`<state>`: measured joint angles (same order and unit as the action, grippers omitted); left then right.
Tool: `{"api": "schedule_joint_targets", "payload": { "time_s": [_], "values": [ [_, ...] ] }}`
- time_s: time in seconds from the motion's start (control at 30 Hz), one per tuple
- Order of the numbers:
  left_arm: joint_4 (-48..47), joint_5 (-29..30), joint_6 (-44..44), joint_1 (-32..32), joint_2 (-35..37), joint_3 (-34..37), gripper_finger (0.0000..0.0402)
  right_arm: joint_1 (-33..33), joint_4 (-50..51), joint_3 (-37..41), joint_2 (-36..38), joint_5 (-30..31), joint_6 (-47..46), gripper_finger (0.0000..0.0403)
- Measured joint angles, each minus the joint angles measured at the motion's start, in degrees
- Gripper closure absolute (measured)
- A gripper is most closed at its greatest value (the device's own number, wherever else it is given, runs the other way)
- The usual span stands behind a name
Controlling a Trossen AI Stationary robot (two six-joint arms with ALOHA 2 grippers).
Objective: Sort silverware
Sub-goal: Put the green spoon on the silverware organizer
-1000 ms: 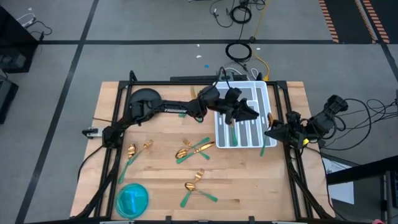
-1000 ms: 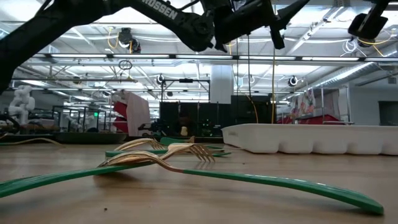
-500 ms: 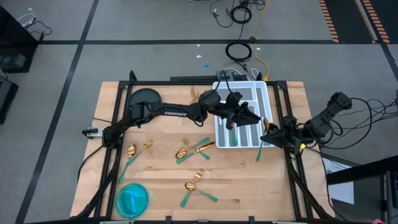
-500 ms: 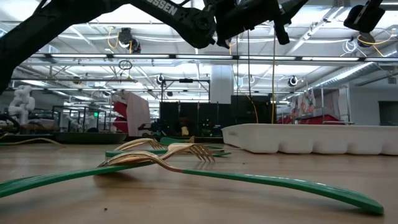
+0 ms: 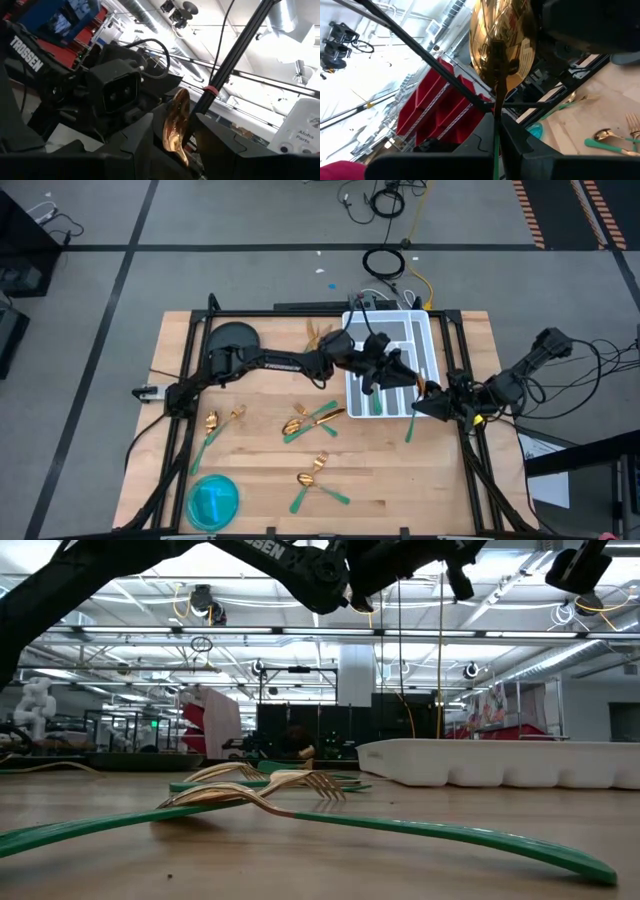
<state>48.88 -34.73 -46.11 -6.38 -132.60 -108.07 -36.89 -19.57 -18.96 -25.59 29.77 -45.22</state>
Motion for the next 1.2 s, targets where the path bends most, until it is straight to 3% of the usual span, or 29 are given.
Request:
{"api": "schedule_joint_targets", "payload": {
  "time_s": [0.67,0.8,1.0,1.2],
  "values": [
    [0.3,-0.1,0.1,0.2,0.0,0.0,0.0257,5.4,-0.7,0.0,-2.2,-4.7,-3.0,0.0403],
    [0.2,0.0,0.1,0.2,0.0,0.0,0.0290,5.4,-3.7,0.0,-2.2,-6.0,-0.5,0.0403],
    [0.1,0.9,0.5,-0.1,0.0,0.0,0.0389,5.4,-4.2,0.0,-2.4,-6.1,-0.1,0.0403],
    [0.3,1.2,0.5,-0.4,0.0,0.0,0.0394,5.4,-4.1,0.0,-2.5,-5.5,-0.5,0.0403]
  ]
}}
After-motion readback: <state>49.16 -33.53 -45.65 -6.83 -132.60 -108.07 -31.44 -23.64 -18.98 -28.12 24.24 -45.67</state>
